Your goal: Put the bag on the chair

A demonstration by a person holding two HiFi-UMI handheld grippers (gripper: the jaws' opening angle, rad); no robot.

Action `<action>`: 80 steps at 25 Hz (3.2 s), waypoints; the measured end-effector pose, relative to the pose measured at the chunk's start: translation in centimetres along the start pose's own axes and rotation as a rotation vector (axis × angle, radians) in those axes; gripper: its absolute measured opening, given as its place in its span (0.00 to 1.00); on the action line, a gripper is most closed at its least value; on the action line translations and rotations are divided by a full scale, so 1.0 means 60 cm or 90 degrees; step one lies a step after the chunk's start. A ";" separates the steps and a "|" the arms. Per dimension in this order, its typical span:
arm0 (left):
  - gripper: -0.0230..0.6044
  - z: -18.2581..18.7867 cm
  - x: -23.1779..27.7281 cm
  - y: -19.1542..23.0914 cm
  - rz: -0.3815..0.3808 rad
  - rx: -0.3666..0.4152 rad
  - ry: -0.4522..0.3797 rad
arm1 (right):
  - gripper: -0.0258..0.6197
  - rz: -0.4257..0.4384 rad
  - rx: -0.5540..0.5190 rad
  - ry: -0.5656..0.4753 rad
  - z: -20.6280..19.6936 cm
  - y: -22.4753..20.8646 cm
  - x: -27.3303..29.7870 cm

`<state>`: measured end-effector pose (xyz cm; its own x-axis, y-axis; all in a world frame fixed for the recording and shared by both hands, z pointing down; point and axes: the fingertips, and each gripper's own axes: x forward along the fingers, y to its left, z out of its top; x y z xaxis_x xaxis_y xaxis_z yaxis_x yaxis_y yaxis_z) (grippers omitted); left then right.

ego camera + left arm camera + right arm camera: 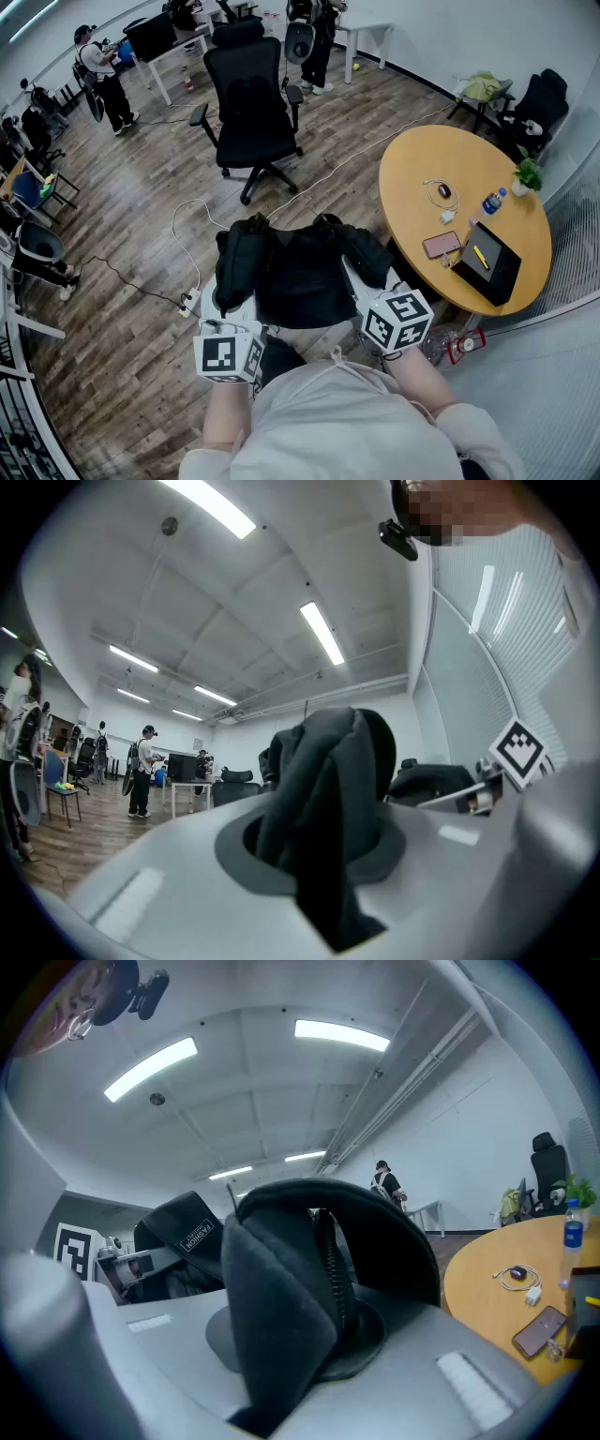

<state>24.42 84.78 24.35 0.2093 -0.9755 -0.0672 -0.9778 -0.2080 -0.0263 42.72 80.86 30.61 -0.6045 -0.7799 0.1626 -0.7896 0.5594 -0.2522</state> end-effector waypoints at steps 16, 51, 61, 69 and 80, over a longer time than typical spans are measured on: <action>0.16 -0.023 0.046 0.024 -0.007 0.000 0.011 | 0.09 0.000 0.042 0.018 -0.018 -0.023 0.056; 0.16 -0.072 0.515 0.646 -0.045 -0.047 0.050 | 0.09 -0.025 0.073 0.065 0.096 0.064 0.806; 0.16 -0.112 0.665 0.698 -0.020 -0.040 0.078 | 0.09 0.007 0.076 0.093 0.109 -0.020 0.965; 0.16 -0.119 0.872 0.723 0.019 -0.035 0.084 | 0.09 0.056 0.071 0.105 0.177 -0.154 1.136; 0.16 -0.141 1.175 0.746 0.062 -0.048 0.079 | 0.09 0.100 0.058 0.107 0.276 -0.358 1.353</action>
<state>-4.69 6.06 26.88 0.1145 -0.9917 0.0579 -0.9925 -0.1117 0.0489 12.36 0.84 33.41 -0.7342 -0.6233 0.2690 -0.6762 0.6362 -0.3714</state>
